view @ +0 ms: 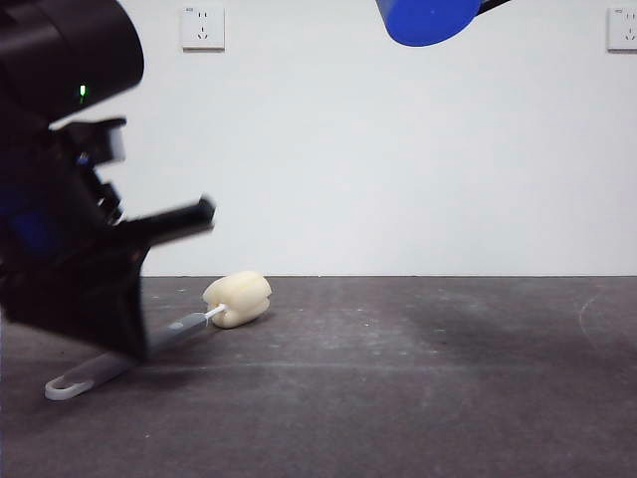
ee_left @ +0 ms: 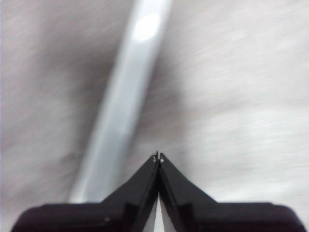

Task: Pick up the cup brush,pick up the cup,insert the brush into the cup,clean the cup,put the cup brush back,put the cup back to the fixed position on the table

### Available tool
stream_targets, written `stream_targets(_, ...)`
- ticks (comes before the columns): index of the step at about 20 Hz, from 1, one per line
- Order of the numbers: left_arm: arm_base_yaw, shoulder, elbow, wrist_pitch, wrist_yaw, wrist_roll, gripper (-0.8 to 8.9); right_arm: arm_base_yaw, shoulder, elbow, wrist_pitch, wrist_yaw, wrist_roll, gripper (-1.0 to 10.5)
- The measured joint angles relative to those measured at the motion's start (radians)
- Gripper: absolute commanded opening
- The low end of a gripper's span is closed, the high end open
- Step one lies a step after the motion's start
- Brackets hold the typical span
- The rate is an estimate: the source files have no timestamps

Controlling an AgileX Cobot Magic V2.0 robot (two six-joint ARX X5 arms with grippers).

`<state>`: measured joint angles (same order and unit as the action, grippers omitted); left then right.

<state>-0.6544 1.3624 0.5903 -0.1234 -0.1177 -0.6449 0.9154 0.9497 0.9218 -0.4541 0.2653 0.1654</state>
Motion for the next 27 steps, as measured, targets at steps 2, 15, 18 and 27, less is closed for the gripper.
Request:
stream_targets(2,-0.005,-0.048,0.001,0.049,0.037,0.005,0.89,-0.002,0.009,-0.002,0.036,0.024,0.0,-0.1)
stream_targets(15,-0.006,-0.636,0.006,-0.127,0.126,0.095,2.28,-0.124,0.269,-0.412,0.729,0.003,-0.051,-0.1)
stream_targets(18,-0.006,-0.705,0.006,-0.231,0.127,0.103,2.28,-0.152,0.444,-0.412,0.916,-0.031,-0.064,-0.1)
stream_targets(27,-0.006,-0.736,0.006,-0.328,0.126,0.107,2.25,-0.235,0.702,-0.416,1.148,-0.083,-0.074,-0.1)
